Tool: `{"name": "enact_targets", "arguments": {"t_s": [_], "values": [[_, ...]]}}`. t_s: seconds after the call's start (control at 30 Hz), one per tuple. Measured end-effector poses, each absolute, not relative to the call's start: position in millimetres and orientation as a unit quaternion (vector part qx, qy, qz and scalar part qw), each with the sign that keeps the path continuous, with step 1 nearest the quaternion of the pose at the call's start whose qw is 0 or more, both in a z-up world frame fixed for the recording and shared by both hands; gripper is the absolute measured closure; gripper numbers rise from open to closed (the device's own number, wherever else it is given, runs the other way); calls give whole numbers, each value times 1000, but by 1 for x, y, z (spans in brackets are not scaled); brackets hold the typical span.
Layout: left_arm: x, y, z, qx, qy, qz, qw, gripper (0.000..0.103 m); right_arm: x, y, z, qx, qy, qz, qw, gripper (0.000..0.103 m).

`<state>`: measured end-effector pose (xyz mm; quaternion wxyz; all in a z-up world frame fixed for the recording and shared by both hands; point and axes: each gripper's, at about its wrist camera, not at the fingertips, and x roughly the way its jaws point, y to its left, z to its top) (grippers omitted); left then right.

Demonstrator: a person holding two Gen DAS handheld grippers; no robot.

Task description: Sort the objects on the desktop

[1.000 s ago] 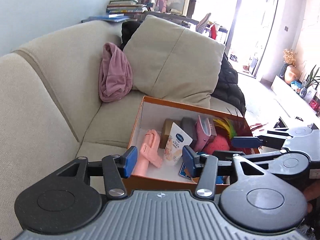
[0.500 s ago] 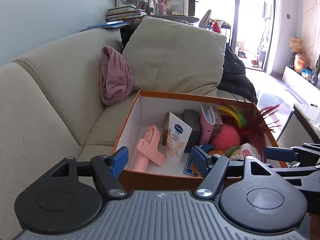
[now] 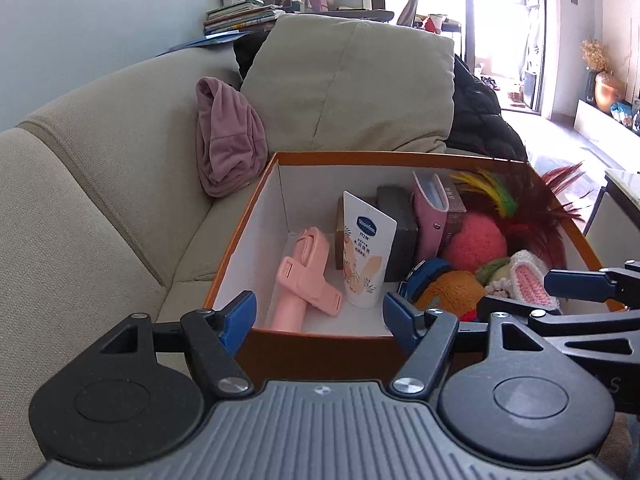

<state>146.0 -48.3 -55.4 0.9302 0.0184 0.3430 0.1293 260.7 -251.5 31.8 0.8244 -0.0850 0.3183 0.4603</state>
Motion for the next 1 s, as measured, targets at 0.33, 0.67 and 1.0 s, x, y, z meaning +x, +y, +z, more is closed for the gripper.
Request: {"name": "enact_targets", "arguments": {"t_s": [0.33,0.67,1.0], "values": [[148,-49,-58,18,340,129,931,21,264,-253,27,-76,317,456,828,32],[149,-49,-59,19,340,130,931,21,264,-254,27,-77,317,456,828,31],[149,-49,-59,19,340,130,931,21,264,-254,27,-77,317,455,828,31]]}}
